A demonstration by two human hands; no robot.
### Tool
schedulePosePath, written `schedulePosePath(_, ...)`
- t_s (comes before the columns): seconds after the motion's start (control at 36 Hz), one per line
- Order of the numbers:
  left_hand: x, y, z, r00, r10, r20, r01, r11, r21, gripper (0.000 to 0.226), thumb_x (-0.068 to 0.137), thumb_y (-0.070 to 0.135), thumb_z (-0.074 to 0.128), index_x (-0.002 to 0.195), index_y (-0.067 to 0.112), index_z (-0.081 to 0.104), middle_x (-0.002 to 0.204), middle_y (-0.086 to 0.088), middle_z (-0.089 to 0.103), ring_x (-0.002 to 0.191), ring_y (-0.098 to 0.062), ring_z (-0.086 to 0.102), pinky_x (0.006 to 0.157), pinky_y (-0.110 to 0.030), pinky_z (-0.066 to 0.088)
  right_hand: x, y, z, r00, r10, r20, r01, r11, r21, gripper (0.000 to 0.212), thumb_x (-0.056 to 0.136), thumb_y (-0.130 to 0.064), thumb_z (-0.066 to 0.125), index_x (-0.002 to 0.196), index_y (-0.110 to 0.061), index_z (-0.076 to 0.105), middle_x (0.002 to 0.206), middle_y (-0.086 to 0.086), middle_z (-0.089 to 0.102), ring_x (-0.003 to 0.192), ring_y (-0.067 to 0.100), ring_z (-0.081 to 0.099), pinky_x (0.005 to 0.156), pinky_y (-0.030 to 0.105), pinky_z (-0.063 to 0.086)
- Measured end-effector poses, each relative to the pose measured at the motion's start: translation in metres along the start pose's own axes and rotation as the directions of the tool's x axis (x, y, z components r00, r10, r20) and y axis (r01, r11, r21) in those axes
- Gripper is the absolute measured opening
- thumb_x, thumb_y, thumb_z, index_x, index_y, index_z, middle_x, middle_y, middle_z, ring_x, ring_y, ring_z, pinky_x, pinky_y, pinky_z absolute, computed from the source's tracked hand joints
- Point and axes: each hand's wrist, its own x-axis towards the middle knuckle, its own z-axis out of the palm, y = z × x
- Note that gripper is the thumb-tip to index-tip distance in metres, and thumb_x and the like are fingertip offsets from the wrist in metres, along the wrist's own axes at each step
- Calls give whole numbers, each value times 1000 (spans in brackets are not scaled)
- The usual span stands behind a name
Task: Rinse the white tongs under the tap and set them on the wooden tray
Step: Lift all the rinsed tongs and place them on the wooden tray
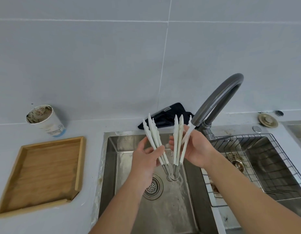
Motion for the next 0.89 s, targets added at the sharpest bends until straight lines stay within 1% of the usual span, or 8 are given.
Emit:
schedulePosePath(0.08,-3,0,0,1000,10,15,-10,1000,23,53,88,0,74,115,42,57,96,1,81,89,-21,79,69,-35,64,-3,-2,-1,1000,-18,5,18,1000,-20,40,104,-26,51,119,10,62,102,24,69,79,32,73,66,39,63)
schedulePosePath(0.14,-6,-1,-1,1000,11,25,-12,999,53,53,88,1,74,120,41,57,99,1,81,92,-21,78,76,-40,63,-6,-1,-2,999,-41,19,42,996,-78,35,103,-22,55,117,10,63,97,22,69,77,30,73,65,38,62)
schedulePosePath(0.28,-14,-9,-5,998,-15,58,11,998,67,49,90,1,73,125,34,63,102,-7,80,96,-27,77,80,-46,64,-17,6,-8,989,-131,62,142,963,-230,24,96,-14,66,118,-4,64,95,14,71,82,27,73,79,45,63)
schedulePosePath(0.44,-22,-18,-12,994,-61,92,54,996,76,46,89,-1,73,126,26,65,102,-6,80,96,-27,77,74,-41,64,-29,17,-20,984,-177,35,177,906,-384,18,93,-16,71,110,-11,70,90,10,75,80,25,75,68,38,61)
schedulePosePath(0.58,-24,-18,-11,990,-92,104,89,995,40,34,93,6,70,124,21,68,106,-12,78,97,-32,76,78,-44,64,-36,22,-27,975,-223,24,215,899,-381,13,94,-15,69,105,-8,71,85,9,76,77,26,76,66,38,61)
schedulePosePath(0.69,-22,-12,-5,982,-135,132,137,991,0,24,98,25,64,120,20,72,99,-13,77,90,-30,76,82,-47,61,-42,20,-32,974,-226,11,217,921,-323,14,95,-12,67,107,-6,68,85,11,77,79,28,76,64,38,62)
schedulePosePath(0.78,-18,-6,3,976,-156,150,160,987,-15,28,102,35,58,118,18,74,104,-14,77,91,-30,75,78,-44,61,-46,17,-36,972,-233,0,224,936,-273,13,96,-10,65,107,-3,66,84,12,78,77,29,77,61,37,62)
schedulePosePath(0.89,-13,-2,17,969,-171,181,181,983,-40,31,104,32,54,119,12,73,101,-13,76,89,-28,75,75,-42,61,-51,14,-45,967,-250,-42,234,945,-230,14,94,-11,67,105,-1,67,84,13,78,77,30,78,60,36,62)
